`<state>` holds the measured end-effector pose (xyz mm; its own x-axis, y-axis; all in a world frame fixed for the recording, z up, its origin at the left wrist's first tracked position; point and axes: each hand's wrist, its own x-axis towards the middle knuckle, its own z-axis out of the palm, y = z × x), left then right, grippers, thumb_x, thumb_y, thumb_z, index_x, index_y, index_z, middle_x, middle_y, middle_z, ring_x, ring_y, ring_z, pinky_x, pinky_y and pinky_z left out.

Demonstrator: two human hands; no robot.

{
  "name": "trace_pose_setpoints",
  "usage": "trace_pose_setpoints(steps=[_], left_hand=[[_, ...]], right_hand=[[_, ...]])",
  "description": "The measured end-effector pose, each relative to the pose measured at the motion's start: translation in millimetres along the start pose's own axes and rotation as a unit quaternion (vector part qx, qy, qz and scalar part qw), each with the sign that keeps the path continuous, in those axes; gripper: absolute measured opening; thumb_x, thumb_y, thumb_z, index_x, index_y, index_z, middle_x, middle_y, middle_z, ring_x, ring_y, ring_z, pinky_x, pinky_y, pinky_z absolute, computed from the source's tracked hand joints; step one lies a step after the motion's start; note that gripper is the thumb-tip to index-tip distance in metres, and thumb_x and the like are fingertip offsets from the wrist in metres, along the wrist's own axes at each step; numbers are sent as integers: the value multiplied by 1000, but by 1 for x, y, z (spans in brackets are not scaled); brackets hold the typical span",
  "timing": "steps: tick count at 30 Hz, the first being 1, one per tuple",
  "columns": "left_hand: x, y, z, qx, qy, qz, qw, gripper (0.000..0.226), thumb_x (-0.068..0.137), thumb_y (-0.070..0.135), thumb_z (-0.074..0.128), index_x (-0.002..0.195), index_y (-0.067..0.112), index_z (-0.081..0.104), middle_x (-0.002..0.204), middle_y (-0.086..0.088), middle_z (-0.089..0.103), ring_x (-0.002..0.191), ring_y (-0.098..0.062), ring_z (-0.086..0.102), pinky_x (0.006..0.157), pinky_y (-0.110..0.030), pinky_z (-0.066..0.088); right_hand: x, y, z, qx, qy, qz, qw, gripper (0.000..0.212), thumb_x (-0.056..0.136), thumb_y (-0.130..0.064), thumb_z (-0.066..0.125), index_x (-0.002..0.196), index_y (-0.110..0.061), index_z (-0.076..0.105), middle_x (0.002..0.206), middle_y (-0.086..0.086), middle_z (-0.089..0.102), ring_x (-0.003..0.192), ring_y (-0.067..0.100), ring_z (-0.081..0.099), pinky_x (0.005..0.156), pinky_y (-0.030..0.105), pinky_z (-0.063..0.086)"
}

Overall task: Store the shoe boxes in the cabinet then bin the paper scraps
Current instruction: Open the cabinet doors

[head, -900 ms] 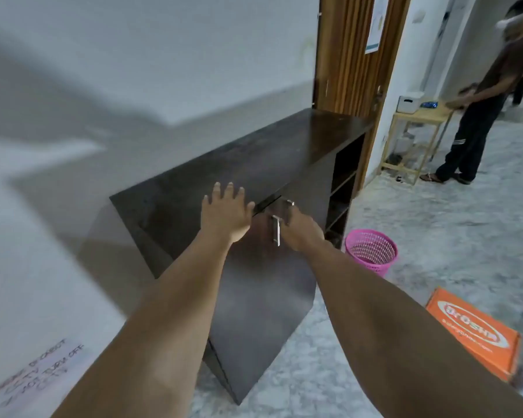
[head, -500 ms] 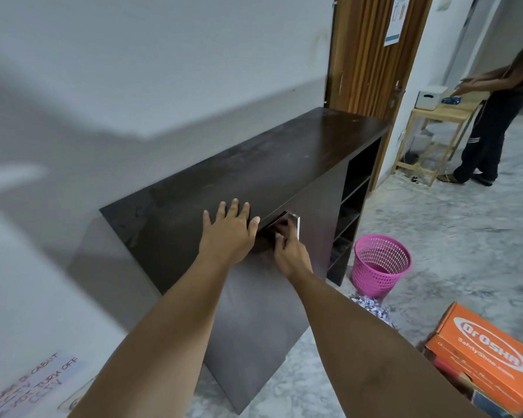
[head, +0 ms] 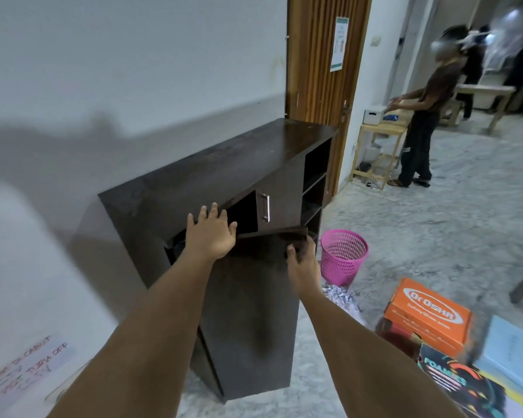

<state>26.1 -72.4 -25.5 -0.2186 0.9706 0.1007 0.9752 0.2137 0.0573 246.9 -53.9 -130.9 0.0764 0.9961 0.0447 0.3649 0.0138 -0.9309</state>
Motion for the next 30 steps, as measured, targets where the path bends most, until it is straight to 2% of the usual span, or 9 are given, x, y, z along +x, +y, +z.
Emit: trace_pose_setpoints(steps=[3,8,14,16,19,23,25,27,30], left_hand=[[-52,11,-2,-29,-13,-11,999,75,101,64,22,160,18,21,168,-8,16,156,-32,10,124,-57,14],[-130,27,-5,-104,-66,-29,992,87,94,75,25,160,19,19,169,-9,7,156,-31,2,122,-55,17],[-191,39,-14,-173,-90,-58,979,95,91,77,34,160,14,17,169,-13,0,156,-30,3,120,-55,27],[-204,41,-13,-174,-95,-66,978,96,92,72,40,161,12,11,169,-12,-7,157,-29,2,119,-52,29],[-216,44,-11,-193,-97,-71,974,88,97,59,41,161,11,5,169,-10,-13,157,-28,4,118,-48,30],[-217,52,-11,-194,-99,-78,973,85,97,51,40,161,8,3,168,-16,-11,156,-31,1,121,-52,26],[-214,57,-14,-180,-100,-82,975,86,97,50,43,161,8,3,168,-17,-8,156,-34,-1,123,-55,19],[-209,62,-20,-148,-102,-71,981,84,98,48,45,161,12,3,169,-15,-2,156,-34,-4,123,-59,10],[-195,71,-26,-63,-100,-11,993,76,95,38,50,160,19,16,165,-13,21,156,-36,2,120,-66,5]], right_hand=[[-61,18,-25,-21,33,-21,999,56,94,-67,42,143,-41,39,113,0,74,100,26,72,85,49,60],[-142,21,-55,-62,82,-104,989,31,99,-47,58,121,-27,66,104,-1,64,92,19,66,74,36,56],[-216,10,-59,-54,-30,-160,985,24,97,-43,63,111,-26,73,100,-9,76,86,3,71,76,34,60],[-231,10,-51,-60,-49,-158,984,28,95,-51,60,110,-29,71,95,-10,77,86,4,72,77,35,59],[-244,15,-41,-21,-55,-114,992,42,91,-61,53,116,-32,70,98,-14,76,90,1,71,81,36,60],[-248,12,-46,8,-83,-50,995,46,85,-53,49,121,-35,71,93,-18,75,86,-2,68,81,28,58],[-241,6,-54,22,-105,-16,994,40,85,-48,50,112,-32,75,83,-12,74,79,8,68,72,28,53],[-229,-1,-62,75,-123,39,989,39,80,-44,54,96,-17,78,79,-1,73,79,23,68,69,33,51],[-210,-10,-75,141,-177,145,963,26,91,-25,58,87,-5,75,85,12,73,83,29,69,76,40,54]])
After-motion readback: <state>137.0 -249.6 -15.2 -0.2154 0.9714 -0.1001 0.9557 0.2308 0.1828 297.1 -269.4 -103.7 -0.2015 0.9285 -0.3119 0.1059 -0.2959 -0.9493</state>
